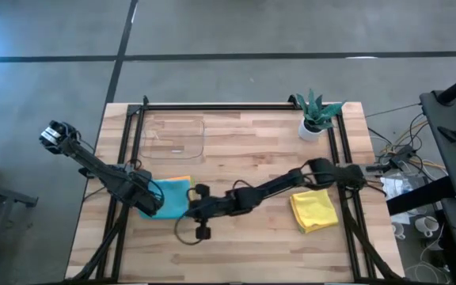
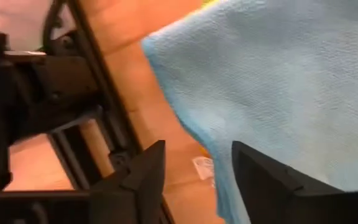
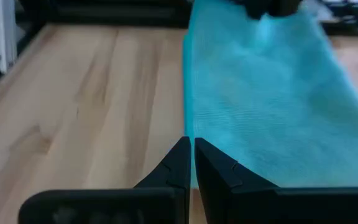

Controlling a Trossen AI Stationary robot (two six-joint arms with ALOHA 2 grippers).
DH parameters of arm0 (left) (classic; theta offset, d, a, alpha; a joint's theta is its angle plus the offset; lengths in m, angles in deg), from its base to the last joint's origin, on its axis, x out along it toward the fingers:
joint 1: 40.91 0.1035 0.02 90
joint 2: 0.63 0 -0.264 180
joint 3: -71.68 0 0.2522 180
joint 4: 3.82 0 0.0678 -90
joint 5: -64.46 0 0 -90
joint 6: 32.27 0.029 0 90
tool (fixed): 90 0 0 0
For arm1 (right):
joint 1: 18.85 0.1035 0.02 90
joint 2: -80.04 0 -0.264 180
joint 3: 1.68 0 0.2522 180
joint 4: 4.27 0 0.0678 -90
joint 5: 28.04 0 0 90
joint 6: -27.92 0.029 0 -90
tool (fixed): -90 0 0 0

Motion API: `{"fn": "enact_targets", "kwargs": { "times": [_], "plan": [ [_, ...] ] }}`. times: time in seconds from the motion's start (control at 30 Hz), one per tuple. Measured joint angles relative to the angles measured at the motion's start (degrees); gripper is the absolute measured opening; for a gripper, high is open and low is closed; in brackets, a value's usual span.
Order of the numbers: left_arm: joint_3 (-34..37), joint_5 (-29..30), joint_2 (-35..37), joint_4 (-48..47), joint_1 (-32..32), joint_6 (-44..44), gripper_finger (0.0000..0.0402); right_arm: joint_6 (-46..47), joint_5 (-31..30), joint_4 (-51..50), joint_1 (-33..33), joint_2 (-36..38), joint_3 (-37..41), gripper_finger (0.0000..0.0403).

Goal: Fold microfiber towels
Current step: Stack the blue microfiber cloth on top of the orange microfiber cloth

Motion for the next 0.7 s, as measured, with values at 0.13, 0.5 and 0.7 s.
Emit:
{"fn": "enact_targets", "kwargs": {
  "times": [0.13,0.5,0.7],
  "plan": [
    [-0.02,1.41,2.13,1.89,-0.65,0.34,0.0193,-0.35,-0.71,-12.10,-1.45,-5.61,-10.38,0.0017],
    [0.62,9.05,-1.51,7.25,-3.46,2.42,0.0206,-2.05,-11.10,-33.25,-7.03,-8.80,-22.59,0.0017],
    [0.55,9.60,-3.92,7.24,-3.50,5.00,0.0206,-4.85,-8.45,-33.25,-7.10,-8.01,-23.73,0.0017]
  ]
}}
